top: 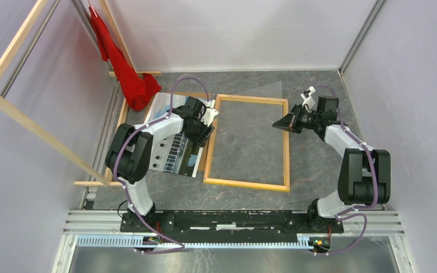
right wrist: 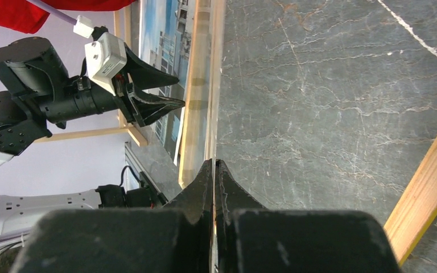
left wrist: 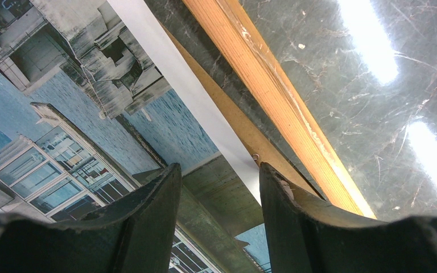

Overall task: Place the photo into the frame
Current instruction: Place the photo frame item in the photo frame.

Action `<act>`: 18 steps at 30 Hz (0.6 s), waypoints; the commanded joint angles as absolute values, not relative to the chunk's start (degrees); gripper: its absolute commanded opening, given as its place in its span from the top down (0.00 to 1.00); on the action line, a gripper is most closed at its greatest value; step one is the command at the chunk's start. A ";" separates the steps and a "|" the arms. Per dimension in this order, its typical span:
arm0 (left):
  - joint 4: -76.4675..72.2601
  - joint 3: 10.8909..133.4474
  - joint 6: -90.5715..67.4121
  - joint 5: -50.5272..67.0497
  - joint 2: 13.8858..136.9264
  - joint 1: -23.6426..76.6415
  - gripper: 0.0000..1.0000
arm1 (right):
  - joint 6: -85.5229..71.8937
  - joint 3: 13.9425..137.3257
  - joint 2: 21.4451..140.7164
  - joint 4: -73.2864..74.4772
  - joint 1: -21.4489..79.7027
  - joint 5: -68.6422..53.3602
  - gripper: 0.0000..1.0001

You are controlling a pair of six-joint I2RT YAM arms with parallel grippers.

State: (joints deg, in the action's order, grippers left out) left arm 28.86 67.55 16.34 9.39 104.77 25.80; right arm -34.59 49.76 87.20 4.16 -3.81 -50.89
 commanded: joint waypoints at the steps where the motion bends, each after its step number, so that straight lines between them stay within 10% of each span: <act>1: 28.80 68.73 13.85 10.15 103.62 25.96 0.41 | -32.97 48.92 86.95 3.32 -4.48 -49.32 1.00; 18: 28.65 68.29 14.06 9.85 102.96 25.94 0.41 | -30.23 49.26 88.11 5.62 -5.88 -48.44 1.00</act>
State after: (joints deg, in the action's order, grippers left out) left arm 28.86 67.55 16.34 9.37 104.75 25.80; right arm -32.03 47.99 87.42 5.80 -5.54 -48.73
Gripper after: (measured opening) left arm 0.589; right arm 0.009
